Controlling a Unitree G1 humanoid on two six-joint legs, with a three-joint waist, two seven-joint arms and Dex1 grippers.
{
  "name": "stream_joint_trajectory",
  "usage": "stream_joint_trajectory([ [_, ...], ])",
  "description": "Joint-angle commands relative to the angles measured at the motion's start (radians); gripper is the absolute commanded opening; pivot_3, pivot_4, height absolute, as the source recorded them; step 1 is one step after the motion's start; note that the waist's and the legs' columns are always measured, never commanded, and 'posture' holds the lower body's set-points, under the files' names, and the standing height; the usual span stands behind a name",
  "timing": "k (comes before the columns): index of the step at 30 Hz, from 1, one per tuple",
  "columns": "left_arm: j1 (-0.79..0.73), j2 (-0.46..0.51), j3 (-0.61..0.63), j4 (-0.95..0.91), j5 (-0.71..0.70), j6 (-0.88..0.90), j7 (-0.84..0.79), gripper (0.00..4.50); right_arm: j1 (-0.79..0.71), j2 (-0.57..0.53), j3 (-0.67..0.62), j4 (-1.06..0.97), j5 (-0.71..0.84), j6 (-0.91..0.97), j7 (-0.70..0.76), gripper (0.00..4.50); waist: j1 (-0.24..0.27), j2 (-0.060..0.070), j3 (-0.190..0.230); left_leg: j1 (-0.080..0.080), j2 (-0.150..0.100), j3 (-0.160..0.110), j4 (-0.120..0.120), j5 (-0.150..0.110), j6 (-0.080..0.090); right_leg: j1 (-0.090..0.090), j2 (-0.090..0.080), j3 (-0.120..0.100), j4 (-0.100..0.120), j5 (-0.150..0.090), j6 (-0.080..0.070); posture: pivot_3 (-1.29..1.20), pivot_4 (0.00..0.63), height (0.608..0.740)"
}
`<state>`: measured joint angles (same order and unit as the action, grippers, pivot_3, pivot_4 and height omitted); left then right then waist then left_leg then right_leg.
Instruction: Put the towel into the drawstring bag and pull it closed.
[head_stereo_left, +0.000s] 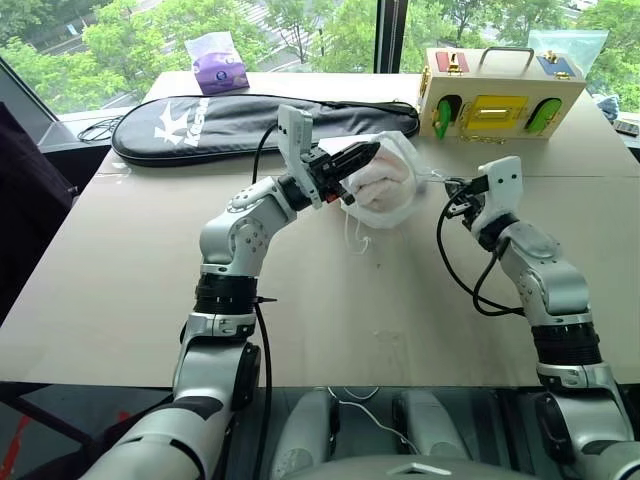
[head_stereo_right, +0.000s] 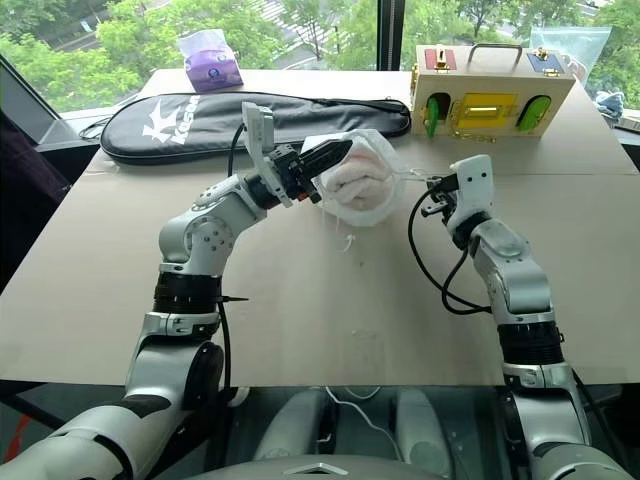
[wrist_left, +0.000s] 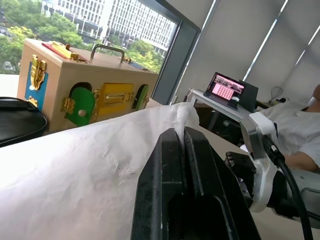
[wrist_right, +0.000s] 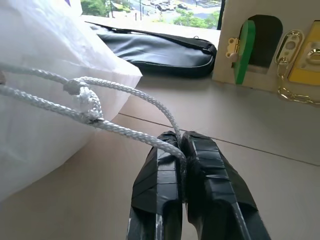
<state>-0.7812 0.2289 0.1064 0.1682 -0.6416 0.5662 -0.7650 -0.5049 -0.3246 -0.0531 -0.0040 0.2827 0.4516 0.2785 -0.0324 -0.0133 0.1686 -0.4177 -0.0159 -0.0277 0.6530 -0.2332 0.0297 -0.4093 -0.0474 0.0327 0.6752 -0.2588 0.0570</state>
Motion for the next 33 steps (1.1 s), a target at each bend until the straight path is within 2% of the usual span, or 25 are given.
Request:
stream_joint_trajectory([
  [1,-0.027,0.005,0.014,-0.035,0.024,-0.039,0.043,1.24,-0.035,0.002,-0.025,-0.049,-0.002,-0.011,-0.008,0.0,-0.001,0.0,0.0,0.0,0.0,0.0,0.0,0.0,0.0,0.0,0.0,0.0,0.0,0.0,0.0,0.0,0.15,0.74],
  [5,-0.023,0.044,0.024,-0.1,0.009,-0.025,0.03,3.25,-0.042,0.006,-0.027,-0.039,-0.009,-0.009,-0.015,0.0,-0.002,0.0,0.0,0.0,0.0,0.0,0.0,0.0,0.0,0.0,0.0,0.0,0.0,0.0,0.0,0.0,0.15,0.74],
  [6,-0.025,0.058,0.044,-0.114,-0.015,-0.009,0.025,3.47,-0.043,0.007,-0.027,-0.039,-0.009,-0.009,-0.015,0.0,-0.002,0.0,0.0,0.0,0.0,0.0,0.0,0.0,0.0,0.0,0.0,0.0,0.0,0.0,0.0,0.0,0.15,0.74],
  [9,-0.015,0.107,0.078,-0.142,-0.056,0.032,0.015,3.47,-0.053,0.015,-0.026,-0.042,-0.007,-0.007,-0.017,0.0,-0.006,0.0,0.0,0.0,0.0,0.0,0.0,0.0,0.0,0.0,0.0,0.001,0.0,0.0,0.0,0.0,0.15,0.74],
  [12,0.065,0.194,0.042,-0.19,-0.042,0.068,-0.049,3.47,-0.07,0.026,-0.026,-0.049,-0.004,-0.003,-0.025,0.0,-0.01,0.0,0.0,0.001,0.0,0.001,0.0,0.0,0.0,0.0,0.0,0.001,0.001,0.0,0.0,0.0,0.15,0.74],
  [16,0.254,0.353,-0.114,-0.294,0.084,0.005,-0.203,3.47,-0.081,0.033,-0.028,-0.041,-0.004,-0.005,-0.028,0.0,-0.011,0.001,0.0,0.002,0.001,0.002,-0.002,0.0,0.0,0.0,0.001,0.004,0.001,0.0,0.0,0.0,0.15,0.74],
  [19,0.338,0.407,-0.196,-0.337,0.153,-0.055,-0.258,3.47,-0.082,0.036,-0.03,-0.033,-0.007,-0.009,-0.03,0.0,0.0,0.0,0.001,0.001,0.001,0.002,-0.002,0.0,0.0,-0.001,0.0,0.003,0.0,0.0,0.0,0.0,0.15,0.74],
  [22,0.38,0.411,-0.253,-0.351,0.21,-0.105,-0.275,3.47,-0.084,0.04,-0.031,-0.031,-0.009,-0.01,-0.03,0.0,0.009,0.0,0.001,0.0,0.0,0.001,-0.001,0.0,0.0,-0.001,-0.001,0.001,0.001,0.0,0.0,0.0,0.15,0.74],
  [30,0.438,0.312,-0.366,-0.28,0.405,-0.321,-0.202,3.47,-0.085,0.047,-0.034,-0.033,-0.01,-0.011,-0.035,0.0,0.015,0.0,0.001,0.001,0.0,0.002,-0.001,0.0,0.0,-0.001,-0.001,0.003,0.001,0.0,0.0,0.0,0.15,0.74],
  [33,0.451,0.27,-0.389,-0.273,0.417,-0.325,-0.188,3.47,-0.079,0.05,-0.035,-0.043,-0.011,-0.009,-0.04,0.0,0.015,0.0,0.001,0.001,0.001,0.002,-0.001,0.0,0.001,-0.001,-0.001,0.002,0.002,0.0,0.0,0.0,0.15,0.74],
])
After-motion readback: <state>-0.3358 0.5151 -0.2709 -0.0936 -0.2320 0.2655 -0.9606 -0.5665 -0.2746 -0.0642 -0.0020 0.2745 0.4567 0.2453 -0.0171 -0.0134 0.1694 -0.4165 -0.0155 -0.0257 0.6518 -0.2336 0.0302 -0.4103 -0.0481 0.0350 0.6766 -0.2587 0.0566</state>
